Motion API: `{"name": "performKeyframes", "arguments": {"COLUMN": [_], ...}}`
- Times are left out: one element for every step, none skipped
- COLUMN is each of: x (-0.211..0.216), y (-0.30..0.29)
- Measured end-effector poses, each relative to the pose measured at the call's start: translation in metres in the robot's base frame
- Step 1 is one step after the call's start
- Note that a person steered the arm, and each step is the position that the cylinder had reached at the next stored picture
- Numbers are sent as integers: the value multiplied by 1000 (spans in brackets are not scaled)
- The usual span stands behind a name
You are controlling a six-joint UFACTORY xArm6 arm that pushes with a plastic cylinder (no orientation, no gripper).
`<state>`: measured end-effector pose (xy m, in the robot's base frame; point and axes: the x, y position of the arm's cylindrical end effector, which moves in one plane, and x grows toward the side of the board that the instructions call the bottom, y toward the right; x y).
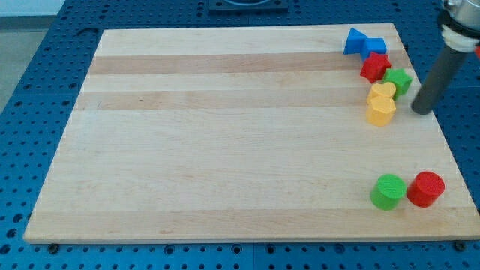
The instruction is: Separate the yellow blocks
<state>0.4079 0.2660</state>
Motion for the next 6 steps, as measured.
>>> {"name": "performKeyframes", "arguments": {"x": [-5, 13, 34, 9, -14, -1], "y": [-58, -121, -135, -117, -82, -59]}}
